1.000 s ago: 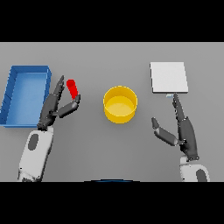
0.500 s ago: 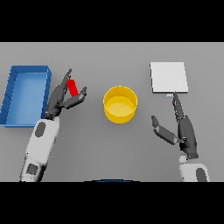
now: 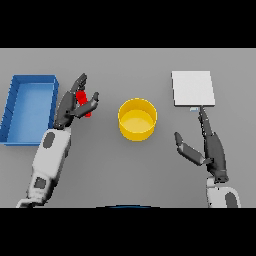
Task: Pick up the red beaker and tilt it to pour out 1 green nut into yellow bowl. Pick up the yellow bowl and place it on the metallic measuring scale.
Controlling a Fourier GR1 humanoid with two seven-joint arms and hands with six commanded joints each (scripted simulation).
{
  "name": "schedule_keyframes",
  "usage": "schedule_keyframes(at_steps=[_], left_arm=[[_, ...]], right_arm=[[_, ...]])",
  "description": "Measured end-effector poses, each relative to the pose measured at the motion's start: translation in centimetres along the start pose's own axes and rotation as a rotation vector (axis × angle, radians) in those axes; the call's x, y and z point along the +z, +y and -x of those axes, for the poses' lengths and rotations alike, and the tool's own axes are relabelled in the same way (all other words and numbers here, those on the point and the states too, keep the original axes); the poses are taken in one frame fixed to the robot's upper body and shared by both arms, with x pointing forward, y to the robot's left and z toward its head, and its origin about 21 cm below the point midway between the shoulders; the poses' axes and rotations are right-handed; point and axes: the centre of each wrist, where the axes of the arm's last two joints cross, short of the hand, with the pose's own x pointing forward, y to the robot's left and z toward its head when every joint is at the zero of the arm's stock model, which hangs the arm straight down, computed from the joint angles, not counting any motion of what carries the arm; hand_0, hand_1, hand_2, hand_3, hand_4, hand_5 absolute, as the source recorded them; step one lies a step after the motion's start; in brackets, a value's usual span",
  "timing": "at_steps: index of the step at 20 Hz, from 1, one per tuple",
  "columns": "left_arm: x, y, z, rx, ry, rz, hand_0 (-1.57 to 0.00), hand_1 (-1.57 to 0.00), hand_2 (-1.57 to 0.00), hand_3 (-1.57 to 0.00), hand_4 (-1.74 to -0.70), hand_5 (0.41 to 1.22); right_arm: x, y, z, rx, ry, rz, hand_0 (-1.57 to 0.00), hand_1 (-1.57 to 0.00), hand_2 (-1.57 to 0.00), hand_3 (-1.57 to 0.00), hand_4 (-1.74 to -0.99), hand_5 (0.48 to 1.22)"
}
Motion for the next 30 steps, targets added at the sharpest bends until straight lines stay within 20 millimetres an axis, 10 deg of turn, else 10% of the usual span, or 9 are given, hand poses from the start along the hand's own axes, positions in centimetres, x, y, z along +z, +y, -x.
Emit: schedule_keyframes(at_steps=[4,9,18,30], left_arm=[[-0.7,-1.1,-0.1,-0.013,0.01,-0.024,-0.99,-1.01,-1.03,-0.93,-1.57,1.042],[-0.7,-1.8,0.0,-0.047,-0.021,0.021,-1.38,-1.39,-1.4,-1.33,-1.51,1.162],[-0.9,-1.3,-2.7,0.014,-0.098,-0.064,-1.55,-1.55,-1.55,-1.54,-1.71,1.114],[-0.8,-2.8,-8.4,-0.458,-0.097,0.134,-1.57,-1.57,-1.57,-1.56,-1.73,1.114]], right_arm=[[-0.1,-0.1,0.0,0.004,-0.01,0.011,0.0,0.0,0.0,0.0,-1.254,0.645],[0.4,-0.3,-0.1,-0.007,-0.015,0.006,0.0,0.0,0.0,0.0,-1.257,0.645],[0.1,-0.2,0.0,0.014,-0.017,0.006,0.0,0.0,0.0,0.0,-1.263,0.652],[0.3,-0.4,-0.1,0.037,-0.005,0.001,0.0,0.0,0.0,0.0,-1.254,0.68]])
